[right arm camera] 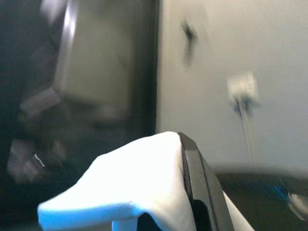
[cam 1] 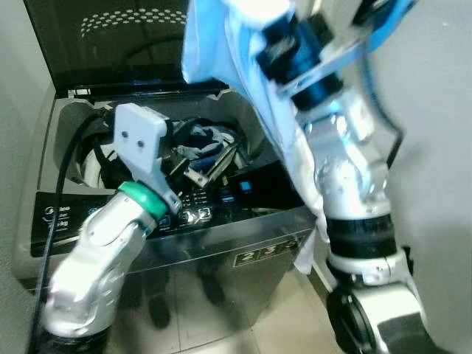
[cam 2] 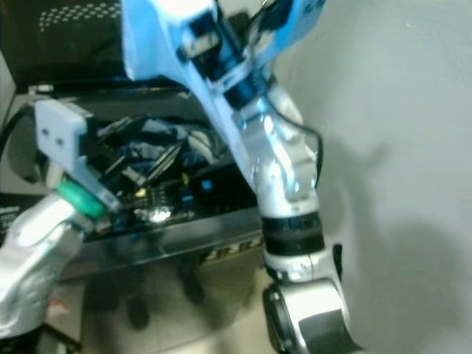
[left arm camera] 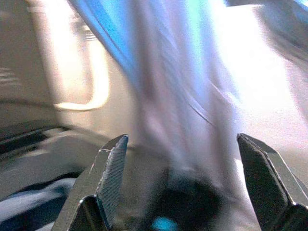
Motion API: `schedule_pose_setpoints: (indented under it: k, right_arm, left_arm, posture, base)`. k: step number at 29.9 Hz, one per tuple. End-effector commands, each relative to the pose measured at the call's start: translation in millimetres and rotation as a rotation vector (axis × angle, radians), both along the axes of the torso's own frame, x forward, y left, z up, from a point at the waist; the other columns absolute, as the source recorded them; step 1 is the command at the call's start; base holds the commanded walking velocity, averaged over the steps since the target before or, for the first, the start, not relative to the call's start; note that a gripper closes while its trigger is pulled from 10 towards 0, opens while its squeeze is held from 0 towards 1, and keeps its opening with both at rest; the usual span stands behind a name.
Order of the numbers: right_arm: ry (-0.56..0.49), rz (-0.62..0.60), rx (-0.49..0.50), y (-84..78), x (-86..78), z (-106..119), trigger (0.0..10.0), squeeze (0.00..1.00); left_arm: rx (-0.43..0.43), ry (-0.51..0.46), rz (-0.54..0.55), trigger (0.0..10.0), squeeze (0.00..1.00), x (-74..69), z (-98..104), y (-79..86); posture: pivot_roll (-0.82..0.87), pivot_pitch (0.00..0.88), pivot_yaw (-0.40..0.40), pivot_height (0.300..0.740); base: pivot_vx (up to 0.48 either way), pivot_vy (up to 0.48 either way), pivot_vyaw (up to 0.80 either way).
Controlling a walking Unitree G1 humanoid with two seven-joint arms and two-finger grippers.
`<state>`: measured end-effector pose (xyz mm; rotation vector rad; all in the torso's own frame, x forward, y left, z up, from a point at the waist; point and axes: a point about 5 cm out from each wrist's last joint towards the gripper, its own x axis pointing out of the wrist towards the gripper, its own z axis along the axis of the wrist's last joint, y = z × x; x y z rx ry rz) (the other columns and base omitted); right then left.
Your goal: Clothes washing
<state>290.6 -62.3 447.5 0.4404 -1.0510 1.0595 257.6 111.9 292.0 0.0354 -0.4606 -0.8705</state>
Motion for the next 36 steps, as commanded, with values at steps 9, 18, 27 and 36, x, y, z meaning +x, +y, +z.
schedule_pose_setpoints:
  k: [9,18,27,36]
  right_arm:
    - [-0.110,0.279,0.096,-2.7,-24.5,40.1,10.0,0.00]
    - [-0.112,0.384,0.098,-0.2,-31.2,43.4,10.0,0.00]
    - [-0.091,0.369,0.121,-9.7,-25.7,42.2,10.0,0.00]
    - [0.007,0.240,0.147,-34.9,0.4,21.8,10.0,0.00]
  left_arm:
    - [0.007,0.002,-0.142,10.0,1.00,8.6,5.3,-30.7]
    - [0.021,0.055,-0.173,10.0,0.00,28.0,-0.3,-56.7]
    - [0.004,0.096,0.248,0.0,0.00,81.5,6.0,-42.2]
    - [-0.040,0.001,0.538,0.0,0.00,94.3,21.5,-1.9]
  posture:
    - [0.12,0.050,-0.045,0.724]
    - [0.11,0.046,-0.036,0.724]
    - [0.09,0.057,-0.024,0.724]
    - [0.11,0.070,-0.015,0.724]
  base:
    - [0.000,0.000,0.00]
    - [0.000,0.000,0.00]
    - [0.000,0.000,0.00]
    - [0.000,0.000,0.00]
